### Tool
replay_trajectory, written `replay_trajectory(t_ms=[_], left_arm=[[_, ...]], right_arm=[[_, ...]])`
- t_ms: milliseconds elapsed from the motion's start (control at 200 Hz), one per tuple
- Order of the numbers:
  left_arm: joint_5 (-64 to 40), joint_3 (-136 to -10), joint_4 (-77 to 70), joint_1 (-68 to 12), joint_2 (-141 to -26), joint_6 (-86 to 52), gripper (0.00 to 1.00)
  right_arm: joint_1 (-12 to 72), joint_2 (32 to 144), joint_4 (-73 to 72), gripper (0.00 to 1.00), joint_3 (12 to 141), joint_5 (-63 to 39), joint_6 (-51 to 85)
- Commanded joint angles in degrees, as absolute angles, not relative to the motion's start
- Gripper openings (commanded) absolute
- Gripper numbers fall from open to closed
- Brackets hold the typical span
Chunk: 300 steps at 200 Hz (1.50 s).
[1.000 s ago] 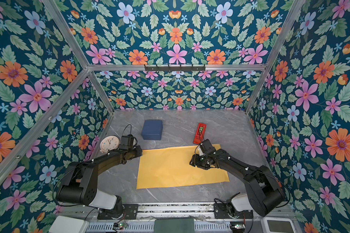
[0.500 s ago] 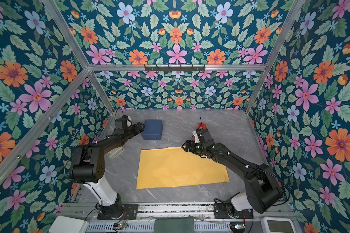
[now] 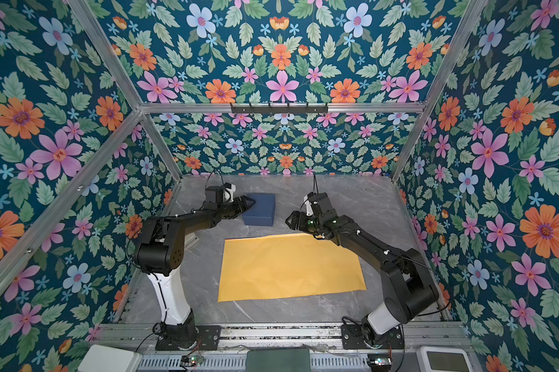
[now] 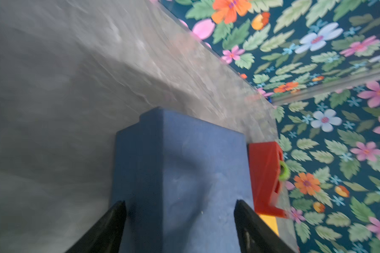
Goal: Wrap a gift box in wrapping paper
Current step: Move the gift box to the top-center of the table, then pick up the gift box from the top-center of the table.
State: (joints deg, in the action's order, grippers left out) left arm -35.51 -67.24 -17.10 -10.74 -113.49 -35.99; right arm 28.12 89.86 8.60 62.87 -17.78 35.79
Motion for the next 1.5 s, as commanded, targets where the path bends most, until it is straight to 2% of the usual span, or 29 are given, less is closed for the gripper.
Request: replay_trajectory(t_ms=[0,155,390,620,840,1085,1495], left_arm=[[-38.98,-67.07,-21.22,-11.10,-112.06,-37.73,0.81],[-34.08,-65.54,-18.63,-8.04,-110.05,-36.84,0.83],[-34.77,-65.84,-17.73,-9.56,-110.73,-37.40,0.84],[-33.94,-69.78,-12.08,-11.68,-113.91,-34.19,0.86],[-36.04,-66.98,-15.51,-13.14,-114.96,-36.22,0.86],[-37.87,-63.57,-22.22,-15.65,-114.91,-40.92,0.84],[-41.69,-60.96,-30.50,-22.23,-110.21,-49.41,0.80]], right_arm=[[28.20,93.18,7.88,0.82,66.49,-19.19,35.14],[28.16,102.60,7.86,0.82,75.56,-19.70,35.87],[26.51,115.82,11.80,0.85,89.02,-16.12,37.56],[25.80,126.67,13.49,0.84,100.81,-25.79,37.76],[26.54,132.31,11.34,0.81,104.78,-31.99,41.64],[27.87,133.13,7.04,0.76,103.67,-35.23,45.31],[27.87,122.13,-1.15,0.71,90.74,-38.93,49.77]])
